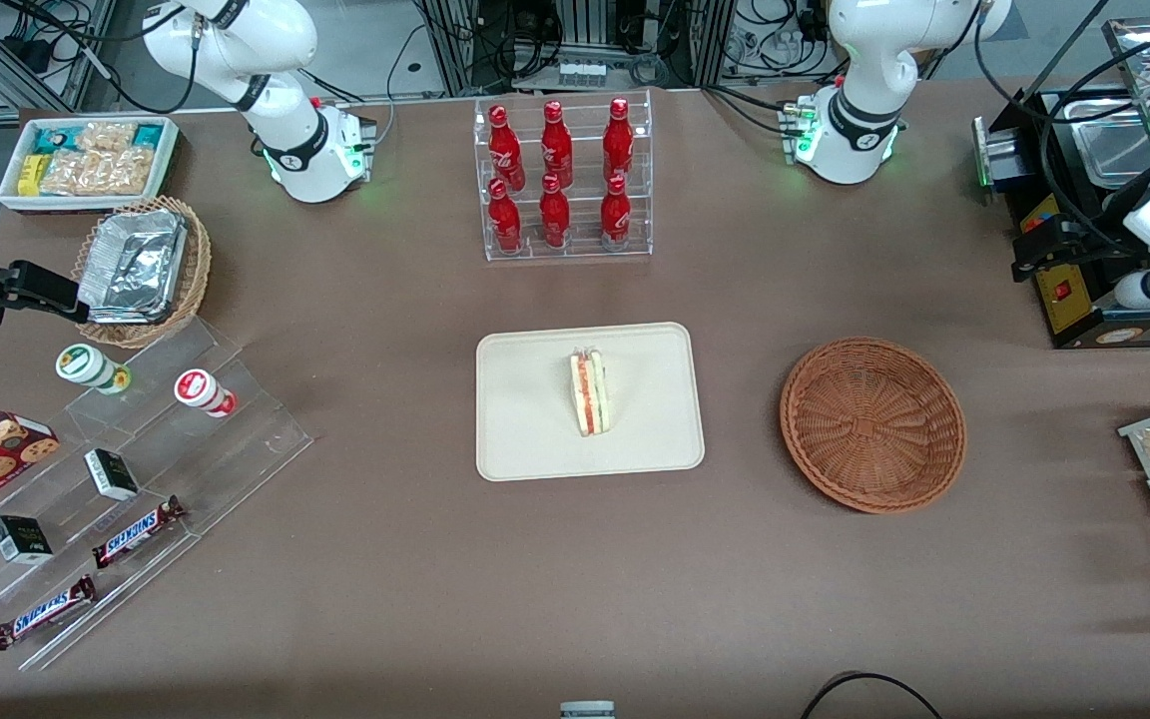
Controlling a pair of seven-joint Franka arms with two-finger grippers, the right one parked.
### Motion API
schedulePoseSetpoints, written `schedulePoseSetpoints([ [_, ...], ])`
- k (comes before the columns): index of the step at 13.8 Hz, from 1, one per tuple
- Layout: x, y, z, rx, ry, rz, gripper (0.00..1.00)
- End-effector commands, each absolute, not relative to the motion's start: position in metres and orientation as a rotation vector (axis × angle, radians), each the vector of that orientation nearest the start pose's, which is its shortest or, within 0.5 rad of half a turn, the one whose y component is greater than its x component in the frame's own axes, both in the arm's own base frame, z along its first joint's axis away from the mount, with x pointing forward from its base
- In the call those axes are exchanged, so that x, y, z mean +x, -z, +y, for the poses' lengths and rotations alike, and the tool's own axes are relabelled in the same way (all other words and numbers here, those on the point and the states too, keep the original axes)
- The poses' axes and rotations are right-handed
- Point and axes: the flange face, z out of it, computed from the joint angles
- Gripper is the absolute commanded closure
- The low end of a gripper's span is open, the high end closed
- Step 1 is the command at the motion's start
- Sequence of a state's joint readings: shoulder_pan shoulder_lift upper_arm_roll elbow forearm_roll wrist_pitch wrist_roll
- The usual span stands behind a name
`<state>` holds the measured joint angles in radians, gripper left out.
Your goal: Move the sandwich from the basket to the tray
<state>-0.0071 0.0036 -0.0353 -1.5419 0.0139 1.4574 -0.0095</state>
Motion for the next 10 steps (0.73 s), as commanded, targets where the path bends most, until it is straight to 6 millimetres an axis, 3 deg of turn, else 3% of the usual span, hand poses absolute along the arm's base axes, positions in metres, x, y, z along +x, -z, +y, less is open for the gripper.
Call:
schedulePoseSetpoints([
  [1,0.5522,-0.6312,-0.0472,-3.118,-0.133,0.127,0.00],
  [10,0.5556,-0.6277,-0.0486,-3.122,-0.128,0.113,0.00],
])
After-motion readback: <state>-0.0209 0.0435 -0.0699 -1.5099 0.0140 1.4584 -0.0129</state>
